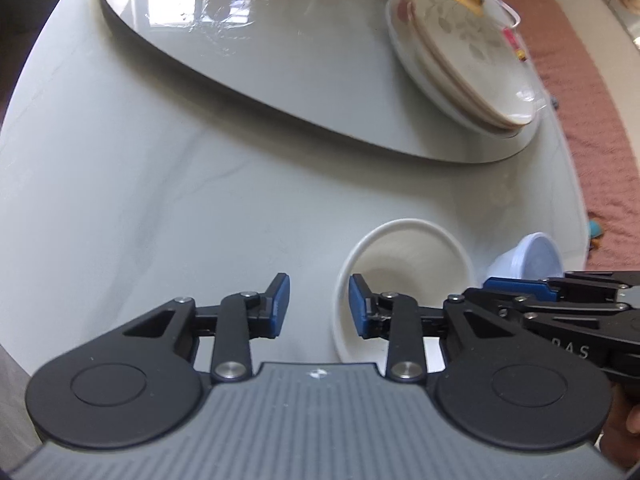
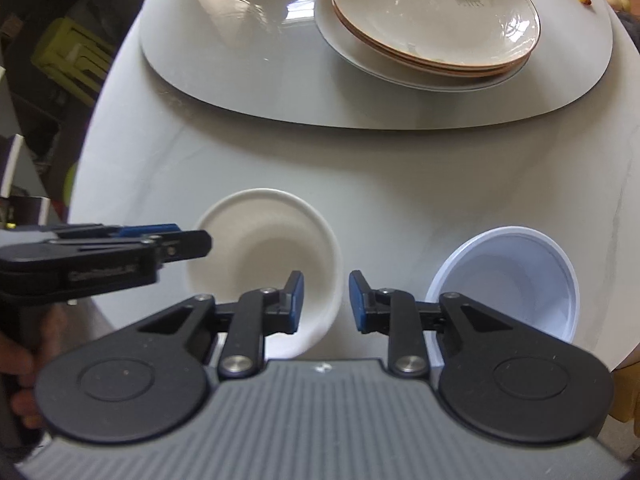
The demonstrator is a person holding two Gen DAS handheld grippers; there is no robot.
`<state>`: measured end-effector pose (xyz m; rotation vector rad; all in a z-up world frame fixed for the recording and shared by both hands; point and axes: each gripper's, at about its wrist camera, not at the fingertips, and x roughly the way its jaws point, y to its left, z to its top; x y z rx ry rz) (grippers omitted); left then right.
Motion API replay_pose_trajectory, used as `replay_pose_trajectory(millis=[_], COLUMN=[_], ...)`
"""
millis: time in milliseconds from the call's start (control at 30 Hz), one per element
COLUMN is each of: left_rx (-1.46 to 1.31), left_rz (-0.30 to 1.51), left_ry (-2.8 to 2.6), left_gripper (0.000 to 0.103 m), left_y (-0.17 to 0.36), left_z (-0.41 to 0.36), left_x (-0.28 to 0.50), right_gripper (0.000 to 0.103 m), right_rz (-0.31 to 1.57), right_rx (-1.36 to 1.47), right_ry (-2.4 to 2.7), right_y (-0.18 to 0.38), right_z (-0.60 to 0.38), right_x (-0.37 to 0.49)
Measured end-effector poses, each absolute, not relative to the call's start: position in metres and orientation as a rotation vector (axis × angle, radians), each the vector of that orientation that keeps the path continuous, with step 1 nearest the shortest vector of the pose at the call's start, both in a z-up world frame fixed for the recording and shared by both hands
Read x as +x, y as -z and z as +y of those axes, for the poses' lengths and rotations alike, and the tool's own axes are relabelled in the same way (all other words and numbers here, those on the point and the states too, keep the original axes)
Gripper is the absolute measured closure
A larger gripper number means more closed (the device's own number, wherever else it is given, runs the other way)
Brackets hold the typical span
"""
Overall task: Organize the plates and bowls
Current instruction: 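Close both grippers on the rim of the white ceramic bowl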
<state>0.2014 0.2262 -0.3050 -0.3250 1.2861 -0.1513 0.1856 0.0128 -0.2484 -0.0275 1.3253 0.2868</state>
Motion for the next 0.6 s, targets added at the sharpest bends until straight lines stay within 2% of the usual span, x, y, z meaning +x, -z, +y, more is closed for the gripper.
replay_pose_trajectory(millis=[300,367,600], left_rx=[-0.339,-0.338,-0.346], left_rz=[1.311,1.310,1.272], left_ry=[0.161,0.162,0.132], left_gripper=[0.085,0.094,0.096], left_y=[0.314,0.313,0.299], left_z=[0.222,0.222,0.221], left_x=[0.201,0.199,0.192], right_gripper=[0.090,0.092,0.093], right_rz=[1.374,1.378,1.335], right_rx=[0.053,0.064,0.043], right_ry=[-0.273,-0.280,-0.305], right_y=[0.263,0.265,0.249], right_z=[0.007,0.007,0.011], right_x=[0.185,0.184,0.182])
